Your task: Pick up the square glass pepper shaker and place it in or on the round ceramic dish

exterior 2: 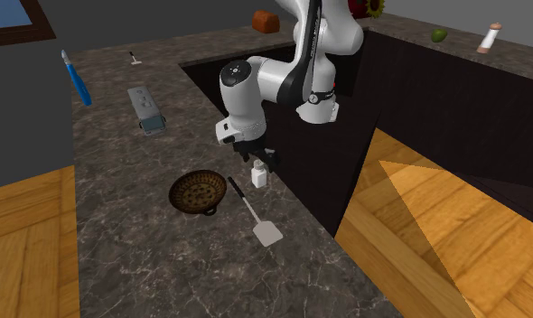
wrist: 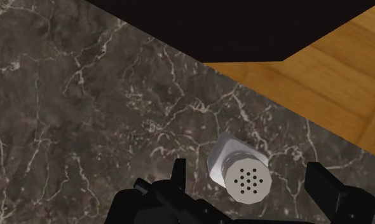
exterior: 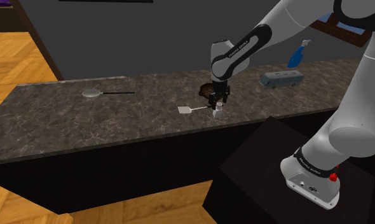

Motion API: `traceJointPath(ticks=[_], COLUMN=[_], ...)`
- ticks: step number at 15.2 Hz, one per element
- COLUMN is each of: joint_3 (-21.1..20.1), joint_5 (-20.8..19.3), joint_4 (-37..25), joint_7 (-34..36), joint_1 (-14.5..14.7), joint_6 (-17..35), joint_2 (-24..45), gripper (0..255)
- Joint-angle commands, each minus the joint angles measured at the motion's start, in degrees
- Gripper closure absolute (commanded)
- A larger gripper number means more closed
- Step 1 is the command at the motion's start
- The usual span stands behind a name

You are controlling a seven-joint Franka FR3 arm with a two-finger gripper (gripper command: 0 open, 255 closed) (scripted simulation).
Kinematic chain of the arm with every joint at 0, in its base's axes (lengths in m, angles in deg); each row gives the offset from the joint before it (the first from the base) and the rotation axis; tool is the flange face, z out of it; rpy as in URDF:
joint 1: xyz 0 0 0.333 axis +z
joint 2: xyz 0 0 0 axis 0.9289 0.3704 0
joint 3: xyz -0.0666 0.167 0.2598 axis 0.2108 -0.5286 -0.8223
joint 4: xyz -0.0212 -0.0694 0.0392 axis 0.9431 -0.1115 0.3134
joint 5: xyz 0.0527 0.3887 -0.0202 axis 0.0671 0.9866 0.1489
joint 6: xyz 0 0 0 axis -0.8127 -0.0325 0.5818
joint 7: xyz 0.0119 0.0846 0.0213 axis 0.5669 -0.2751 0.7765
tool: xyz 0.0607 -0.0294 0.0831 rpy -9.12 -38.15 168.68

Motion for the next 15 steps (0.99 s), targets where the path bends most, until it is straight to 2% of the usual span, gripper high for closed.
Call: traceJointPath(ticks=[1, 5, 6, 15], joint_3=[0.01, 0.01, 0.01, 0.01], joint_5=[-0.01, 0.0, 0.0, -0.01], joint_4=[0.08, 0.08, 0.08, 0.08], joint_7=[-0.02, -0.02, -0.02, -0.02], joint_1=[-0.01, -0.01, -0.01, -0.01], joint_6=[0.12, 0.11, 0.11, 0.12], joint_2=[0.01, 0.01, 0.01, 0.01], gripper=[0, 0, 255, 255])
